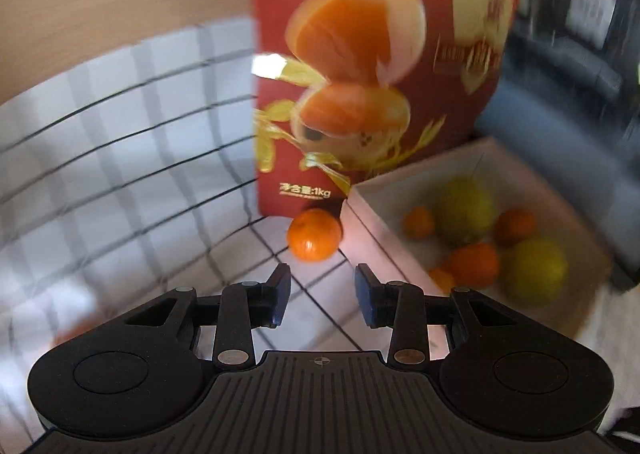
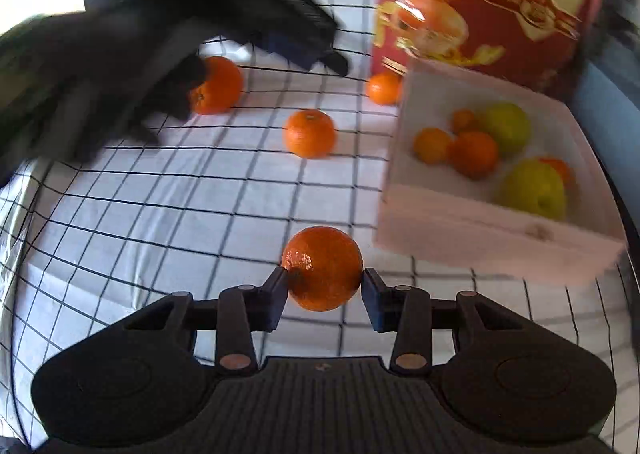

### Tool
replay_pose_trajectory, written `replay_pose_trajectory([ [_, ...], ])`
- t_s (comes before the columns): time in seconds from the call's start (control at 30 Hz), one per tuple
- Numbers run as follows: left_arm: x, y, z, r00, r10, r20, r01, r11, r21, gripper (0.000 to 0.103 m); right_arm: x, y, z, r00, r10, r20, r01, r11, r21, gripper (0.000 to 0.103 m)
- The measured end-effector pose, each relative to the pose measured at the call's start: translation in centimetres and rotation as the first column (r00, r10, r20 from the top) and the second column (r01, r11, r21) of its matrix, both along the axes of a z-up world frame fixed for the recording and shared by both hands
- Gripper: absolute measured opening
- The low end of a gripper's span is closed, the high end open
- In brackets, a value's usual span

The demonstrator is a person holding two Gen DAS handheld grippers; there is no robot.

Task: Organize fruits
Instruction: 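Close the right tool on a mandarin while the left tool closes on another mandarin, then open both tools, setting the mandarins back on the cloth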

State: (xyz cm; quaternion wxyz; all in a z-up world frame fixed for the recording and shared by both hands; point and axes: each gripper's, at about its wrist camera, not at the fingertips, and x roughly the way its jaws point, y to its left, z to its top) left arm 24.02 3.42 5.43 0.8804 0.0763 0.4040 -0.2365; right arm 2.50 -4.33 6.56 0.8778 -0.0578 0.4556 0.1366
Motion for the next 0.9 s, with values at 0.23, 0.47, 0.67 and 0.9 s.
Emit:
replay_pose_trajectory([
  [0.23,3.5,-2.2,-2.6,0.994,-0.096,-0.055,0.099,0.993,0.065,0.040,-1.3,-1.5,0.2,0.999,-0.042,0.001,0.042,0.999,0.003,0.040],
  [0.47,5.1,-2.8,-3.7,0.998,-0.055,-0.037,0.058,0.995,0.085,0.043,-1.6,-2.7,-0.1,0.997,-0.077,-0.017,0.078,0.997,0.020,0.040],
  [0.67,5.8,-1.9,-4.0,0.996,0.037,-0.078,-0.035,0.999,0.038,0.041,-1.8,-2.4,-0.1,0.997,-0.071,-0.002,0.071,0.997,-0.005,0.040],
  [0.9,2.4,1.3,-2.0,0.991,0.125,-0.040,-0.127,0.990,-0.058,0.023,-1.4,-2.1,0.0,0.998,-0.065,0.008,0.065,0.998,-0.010,0.041],
])
